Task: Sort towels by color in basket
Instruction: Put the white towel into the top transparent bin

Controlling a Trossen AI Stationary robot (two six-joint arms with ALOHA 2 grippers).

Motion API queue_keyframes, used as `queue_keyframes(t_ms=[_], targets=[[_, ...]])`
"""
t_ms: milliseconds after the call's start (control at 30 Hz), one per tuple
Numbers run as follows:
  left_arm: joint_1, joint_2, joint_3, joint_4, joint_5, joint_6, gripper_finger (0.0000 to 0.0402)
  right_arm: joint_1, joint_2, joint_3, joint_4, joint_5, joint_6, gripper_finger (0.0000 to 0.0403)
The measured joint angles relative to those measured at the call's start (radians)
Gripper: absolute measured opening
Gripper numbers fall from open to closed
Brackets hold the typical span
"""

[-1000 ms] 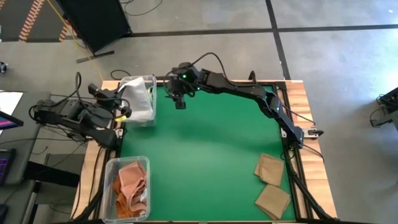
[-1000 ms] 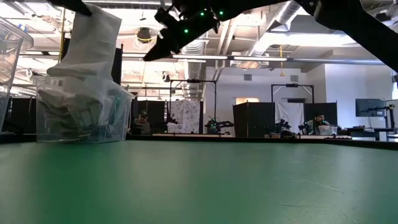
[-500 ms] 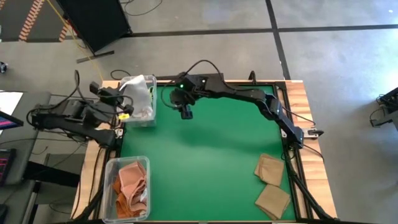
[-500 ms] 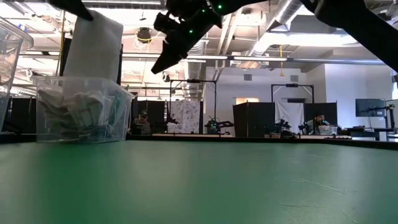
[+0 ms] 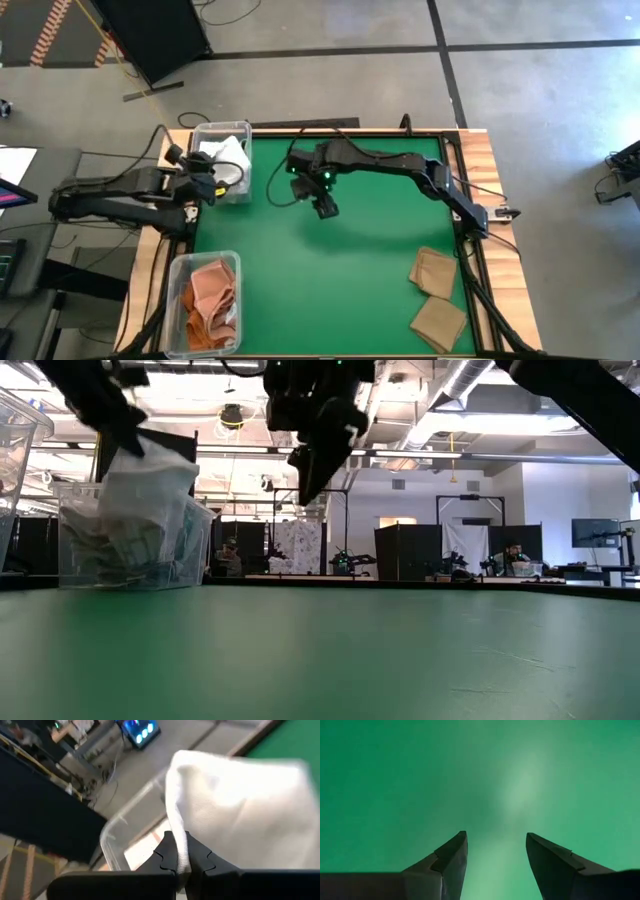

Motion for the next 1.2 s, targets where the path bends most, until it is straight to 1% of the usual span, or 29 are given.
queue_keyframes(t_ms=[100, 267, 400, 467, 700, 867, 967, 1067, 1200], targets=[[0.055, 0.017, -0.046, 0.032, 0.054, 0.03, 0.0, 0.039, 0.0, 0.0, -0.054, -0.002, 0.015, 0.0226], [0.154, 0.066, -0.09, 0.161, 0.164, 0.141, 0.0, 0.097, 0.0, 0.0, -0.086, -0.002, 0.018, 0.0226], [0.221, 0.131, -0.093, 0.177, 0.198, 0.168, 0.0, 0.138, 0.0, 0.0, -0.092, -0.002, 0.03, 0.0226], [0.259, 0.164, -0.093, 0.176, 0.239, 0.177, 0.0, 0.156, 0.0, 0.0, -0.096, -0.002, 0.037, 0.0226], [0.408, 0.283, -0.091, 0.225, 0.503, 0.212, 0.0005, 0.2, 0.0, 0.0, -0.112, -0.002, 0.045, 0.0226], [0.494, 0.354, -0.086, 0.267, 0.656, 0.251, 0.0006, 0.223, 0.0, 0.0, -0.121, -0.002, 0.065, 0.0226], [0.534, 0.379, -0.087, 0.276, 0.729, 0.268, 0.0007, 0.236, 0.0, 0.0, -0.122, -0.002, 0.073, 0.0226], [0.563, 0.382, -0.088, 0.281, 0.771, 0.286, 0.0008, 0.248, 0.0, 0.0, -0.124, -0.002, 0.073, 0.0226], [0.578, 0.376, -0.074, 0.273, 0.773, 0.288, 0.0018, 0.261, 0.001, 0.0, -0.133, -0.002, 0.078, 0.0226]])
